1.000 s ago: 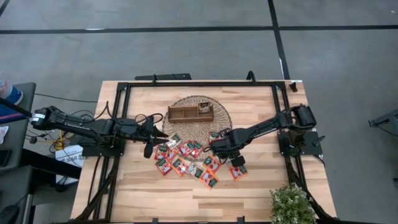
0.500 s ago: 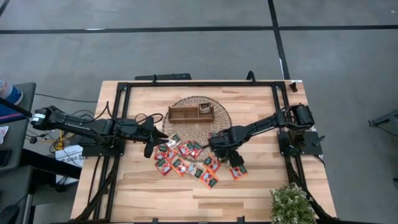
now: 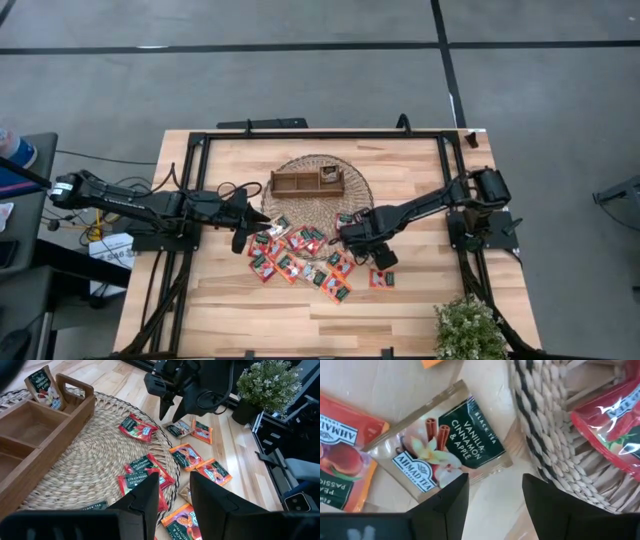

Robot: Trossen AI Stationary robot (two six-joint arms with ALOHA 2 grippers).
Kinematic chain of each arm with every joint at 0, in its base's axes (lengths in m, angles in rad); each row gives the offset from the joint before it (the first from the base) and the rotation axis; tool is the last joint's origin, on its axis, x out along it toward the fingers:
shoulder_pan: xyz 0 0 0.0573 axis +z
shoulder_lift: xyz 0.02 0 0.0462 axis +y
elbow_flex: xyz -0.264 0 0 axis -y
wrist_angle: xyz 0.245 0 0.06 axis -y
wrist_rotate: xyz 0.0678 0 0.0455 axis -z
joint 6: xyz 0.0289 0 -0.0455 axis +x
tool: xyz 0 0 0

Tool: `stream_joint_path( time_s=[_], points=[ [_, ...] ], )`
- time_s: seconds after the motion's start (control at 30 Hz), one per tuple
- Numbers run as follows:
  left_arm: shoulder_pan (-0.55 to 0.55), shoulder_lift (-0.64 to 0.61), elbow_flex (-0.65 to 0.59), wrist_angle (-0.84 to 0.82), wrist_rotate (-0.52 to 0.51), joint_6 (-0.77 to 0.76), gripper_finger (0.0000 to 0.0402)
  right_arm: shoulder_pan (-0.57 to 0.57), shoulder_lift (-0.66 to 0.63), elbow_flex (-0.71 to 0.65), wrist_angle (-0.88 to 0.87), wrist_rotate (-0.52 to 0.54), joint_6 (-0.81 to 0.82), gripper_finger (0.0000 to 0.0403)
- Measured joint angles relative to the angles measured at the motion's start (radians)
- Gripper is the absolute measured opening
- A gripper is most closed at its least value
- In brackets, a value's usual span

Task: Pick & Place Tea
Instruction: Put the brown tea bag into the right section of the wooden organizer

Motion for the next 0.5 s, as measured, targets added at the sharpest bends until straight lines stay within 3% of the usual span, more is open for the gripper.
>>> stream_joint_path(
  time_s=[0.23,0.5],
  points=[
    [0.0,0.0,0.0,0.0,0.0,0.018,0.0101,0.007,0.0,0.0,0.026,-0.008,-0.01,0.0174],
    [0.0,0.0,0.0,-0.001,0.0,0.02,0.0101,0.003,0.012,0.001,0.083,-0.093,-0.037,0.0173]
  ],
)
